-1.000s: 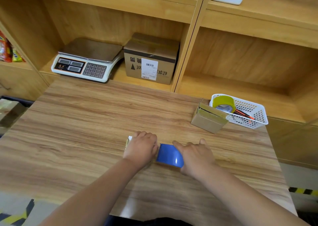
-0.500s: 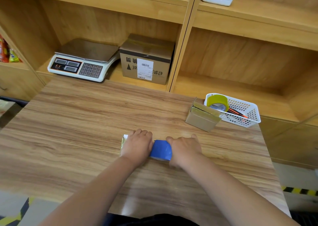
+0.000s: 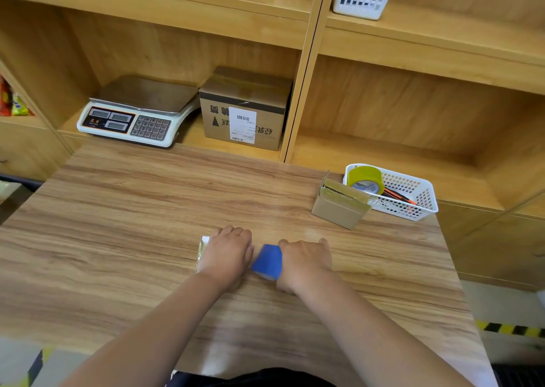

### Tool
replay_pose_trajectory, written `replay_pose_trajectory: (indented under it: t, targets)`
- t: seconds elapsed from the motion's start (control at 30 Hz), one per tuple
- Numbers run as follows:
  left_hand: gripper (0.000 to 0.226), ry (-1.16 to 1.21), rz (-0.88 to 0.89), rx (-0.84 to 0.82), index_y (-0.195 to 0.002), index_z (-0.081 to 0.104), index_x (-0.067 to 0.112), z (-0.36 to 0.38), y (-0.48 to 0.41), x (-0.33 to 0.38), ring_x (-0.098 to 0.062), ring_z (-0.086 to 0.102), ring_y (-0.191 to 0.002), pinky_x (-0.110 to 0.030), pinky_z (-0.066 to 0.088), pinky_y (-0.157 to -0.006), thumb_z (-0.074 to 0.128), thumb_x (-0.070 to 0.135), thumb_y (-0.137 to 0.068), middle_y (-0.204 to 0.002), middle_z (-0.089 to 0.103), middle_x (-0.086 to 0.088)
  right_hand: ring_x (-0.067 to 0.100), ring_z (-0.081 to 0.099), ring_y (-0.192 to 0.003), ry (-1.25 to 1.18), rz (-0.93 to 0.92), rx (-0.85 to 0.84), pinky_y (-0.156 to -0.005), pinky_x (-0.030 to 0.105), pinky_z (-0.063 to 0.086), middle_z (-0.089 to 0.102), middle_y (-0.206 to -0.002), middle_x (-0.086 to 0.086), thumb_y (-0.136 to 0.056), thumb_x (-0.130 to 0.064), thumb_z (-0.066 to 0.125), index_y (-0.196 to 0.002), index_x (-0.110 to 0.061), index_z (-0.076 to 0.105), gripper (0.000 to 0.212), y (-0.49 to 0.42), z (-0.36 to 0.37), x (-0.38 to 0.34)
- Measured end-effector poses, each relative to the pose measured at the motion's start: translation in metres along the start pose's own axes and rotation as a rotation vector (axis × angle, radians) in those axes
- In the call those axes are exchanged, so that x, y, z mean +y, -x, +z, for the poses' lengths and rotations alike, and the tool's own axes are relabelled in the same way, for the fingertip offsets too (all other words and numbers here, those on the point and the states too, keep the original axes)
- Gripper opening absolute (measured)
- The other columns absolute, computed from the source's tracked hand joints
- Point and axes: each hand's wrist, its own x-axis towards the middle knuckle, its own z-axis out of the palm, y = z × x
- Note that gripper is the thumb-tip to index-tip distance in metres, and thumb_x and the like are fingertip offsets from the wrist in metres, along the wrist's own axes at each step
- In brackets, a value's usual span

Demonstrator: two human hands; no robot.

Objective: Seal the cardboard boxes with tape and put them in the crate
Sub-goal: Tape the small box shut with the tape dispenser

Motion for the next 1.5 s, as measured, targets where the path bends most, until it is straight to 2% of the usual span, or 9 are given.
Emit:
replay_pose_trajectory:
  t: [0.27, 0.53, 0.67, 0.77, 0.9, 1.13, 1.27, 1.4, 1.5]
  targets:
    - [0.019, 0.154, -0.037, 0.010, -0.094, 0.055, 0.021, -0.002, 0.001, -0.010, -0.017, 0.049, -0.098, -0.029, 0.030, -0.090, 0.037, 0.025, -0.099, -0.096, 0.060, 0.007, 0.021, 0.061, -0.099, -0.006, 0.117, 0.138, -0.092, 0.036, 0.031, 0.061, -0.112, 0.001, -0.073, -0.072, 0.057, -0.130, -0.017, 0.037, 0.083, -0.002, 0.049, 0.050]
    - [0.018, 0.282, -0.022, -0.010, -0.083, 0.046, 0.027, -0.005, 0.000, -0.016, -0.014, 0.047, -0.093, -0.024, 0.026, -0.083, 0.042, 0.015, -0.096, -0.084, 0.052, 0.014, 0.020, 0.056, -0.042, -0.051, 0.145, 0.479, -0.052, 0.029, 0.049, 0.056, -0.048, 0.003, -0.040, -0.029, 0.096, -0.069, -0.007, 0.065, 0.047, -0.005, 0.080, 0.061]
    - [0.016, 0.303, -0.007, -0.018, -0.082, 0.049, 0.025, -0.003, -0.001, -0.020, -0.014, 0.048, -0.091, -0.025, 0.026, -0.082, 0.046, 0.013, -0.093, -0.085, 0.056, 0.014, 0.023, 0.063, -0.071, -0.048, 0.173, 0.283, -0.076, 0.030, 0.042, 0.067, -0.077, 0.001, -0.079, -0.038, 0.070, -0.104, -0.011, 0.060, 0.039, -0.009, 0.084, 0.060]
    - [0.014, 0.321, 0.006, -0.016, -0.082, 0.055, 0.020, -0.003, -0.001, -0.022, -0.014, 0.049, -0.089, -0.026, 0.029, -0.082, 0.048, 0.012, -0.091, -0.083, 0.061, 0.011, 0.029, 0.061, -0.068, -0.195, 0.163, 0.462, -0.067, 0.035, 0.047, 0.064, -0.071, 0.008, -0.057, -0.029, 0.087, -0.079, -0.008, 0.064, 0.038, -0.008, 0.084, 0.050]
    - [0.013, 0.336, 0.018, -0.019, -0.082, 0.057, 0.019, -0.003, -0.001, -0.023, -0.015, 0.050, -0.090, -0.028, 0.031, -0.084, 0.050, 0.011, -0.090, -0.085, 0.062, 0.010, 0.027, 0.060, -0.079, -0.411, -0.058, 0.710, -0.074, 0.037, 0.034, 0.066, -0.081, -0.001, -0.076, -0.029, 0.071, -0.084, -0.015, 0.068, 0.016, -0.013, 0.071, 0.016]
    - [0.010, 0.331, 0.035, -0.002, -0.085, 0.060, 0.018, -0.001, 0.000, -0.026, -0.016, 0.051, -0.090, -0.032, 0.034, -0.087, 0.052, 0.013, -0.087, -0.085, 0.064, 0.009, 0.020, 0.051, -0.094, -1.137, 0.099, 0.356, -0.088, 0.040, 0.038, 0.065, -0.077, -0.007, -0.093, -0.035, 0.053, -0.087, -0.022, 0.060, 0.016, -0.025, 0.057, -0.053]
    - [0.011, 0.297, 0.068, -0.038, -0.095, 0.059, 0.020, -0.001, -0.002, -0.030, -0.017, 0.051, -0.099, -0.025, 0.029, -0.087, 0.048, 0.019, -0.093, -0.096, 0.064, 0.009, 0.022, 0.051, -0.085, -1.192, 0.222, 0.368, -0.087, 0.045, 0.039, 0.054, -0.062, -0.012, -0.091, -0.026, 0.057, -0.062, -0.033, 0.044, 0.032, -0.026, 0.054, -0.062]
    - [0.057, -0.061, 0.124, -0.199, -0.146, 0.023, 0.008, -0.005, -0.002, -0.034, -0.022, 0.041, -0.126, -0.031, 0.021, -0.110, 0.029, 0.041, -0.100, -0.133, 0.052, -0.005, 0.017, 0.050, -0.085, -1.015, 0.292, 0.428, -0.076, 0.029, 0.016, 0.059, -0.067, -0.010, -0.090, -0.031, 0.057, -0.070, -0.024, 0.056, 0.021, -0.025, 0.053, -0.067]
    - [0.060, -0.152, 0.115, -0.159, -0.145, 0.030, 0.008, -0.011, 0.002, -0.043, -0.023, 0.031, -0.137, -0.040, 0.009, -0.117, 0.027, 0.047, -0.099, -0.143, 0.044, -0.005, 0.017, 0.045, -0.090, -0.908, 0.350, 0.457, -0.075, 0.028, 0.013, 0.064, -0.078, -0.009, -0.091, -0.030, 0.055, -0.077, -0.020, 0.060, 0.017, -0.024, 0.051, -0.074]
